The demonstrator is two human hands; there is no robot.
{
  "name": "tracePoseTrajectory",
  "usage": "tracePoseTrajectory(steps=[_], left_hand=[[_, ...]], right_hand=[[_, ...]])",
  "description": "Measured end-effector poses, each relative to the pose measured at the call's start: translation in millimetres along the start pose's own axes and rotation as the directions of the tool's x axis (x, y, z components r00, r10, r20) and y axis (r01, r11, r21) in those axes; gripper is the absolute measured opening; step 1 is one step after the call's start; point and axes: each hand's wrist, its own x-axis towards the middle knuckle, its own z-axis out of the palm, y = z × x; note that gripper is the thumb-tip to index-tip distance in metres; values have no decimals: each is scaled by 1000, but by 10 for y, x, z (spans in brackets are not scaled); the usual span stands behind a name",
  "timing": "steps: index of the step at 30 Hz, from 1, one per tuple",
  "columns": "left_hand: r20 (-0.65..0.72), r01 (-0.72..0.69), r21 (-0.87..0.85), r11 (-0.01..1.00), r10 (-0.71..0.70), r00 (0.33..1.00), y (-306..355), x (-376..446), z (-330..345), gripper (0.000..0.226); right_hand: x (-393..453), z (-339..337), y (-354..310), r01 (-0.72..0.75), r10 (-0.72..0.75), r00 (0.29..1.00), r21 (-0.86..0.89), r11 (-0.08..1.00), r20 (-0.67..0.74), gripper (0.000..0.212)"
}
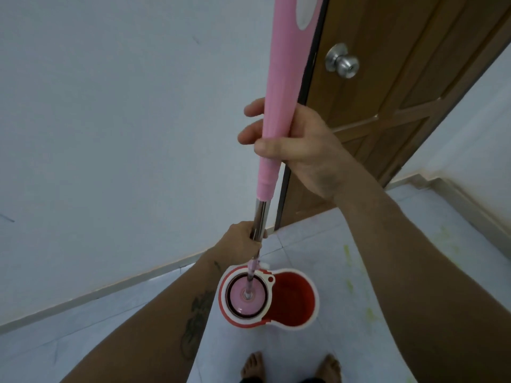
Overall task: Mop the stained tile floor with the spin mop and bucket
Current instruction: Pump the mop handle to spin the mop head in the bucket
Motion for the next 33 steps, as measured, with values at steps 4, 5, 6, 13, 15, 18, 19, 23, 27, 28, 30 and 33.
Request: tracePoseTrajectory(steps=[4,5,6,13,15,18,19,23,27,28,30,33], left_hand=[[81,26,44,999,-29,996,-11,26,28,20],[69,39,31,999,-41,997,-34,30,44,17],[51,51,21,999,-52,997,-69,36,54,15],[59,65,25,998,-66,996,-309,41,50,16],[54,66,23,998,-67,996,-371,36,81,15],[35,59,21,998,-60,998,-447,39,146,15],[30,60,17,998,-60,998,-464,36,169,16],[46,83,14,996,-83,995,-531,37,279,27],[56,113,65,991,-117,992,-654,19,334,29],[60,119,79,990,-124,991,-700,19,356,26],[57,127,77,989,-131,990,-782,8,415,21],[67,154,46,987,-157,985,-850,-30,470,26]], right_hand=[[95,340,149,35,-31,947,7,999,-320,18],[118,387,215,44,-33,929,20,999,-368,19],[144,421,262,50,-36,923,27,998,-382,19],[189,594,434,33,-11,943,59,998,-332,27],[173,616,493,19,2,948,63,998,-319,26],[124,647,598,-4,20,947,52,999,-320,24],[102,657,636,-9,24,946,49,999,-325,21],[0,640,821,-47,59,937,43,998,-346,15],[-141,668,1023,-98,101,939,25,995,-329,21],[-172,695,1073,-119,118,938,19,993,-326,22],[-232,748,1178,-169,158,931,-5,986,-328,22],[-306,763,1347,-247,229,915,-13,969,-333,21]])
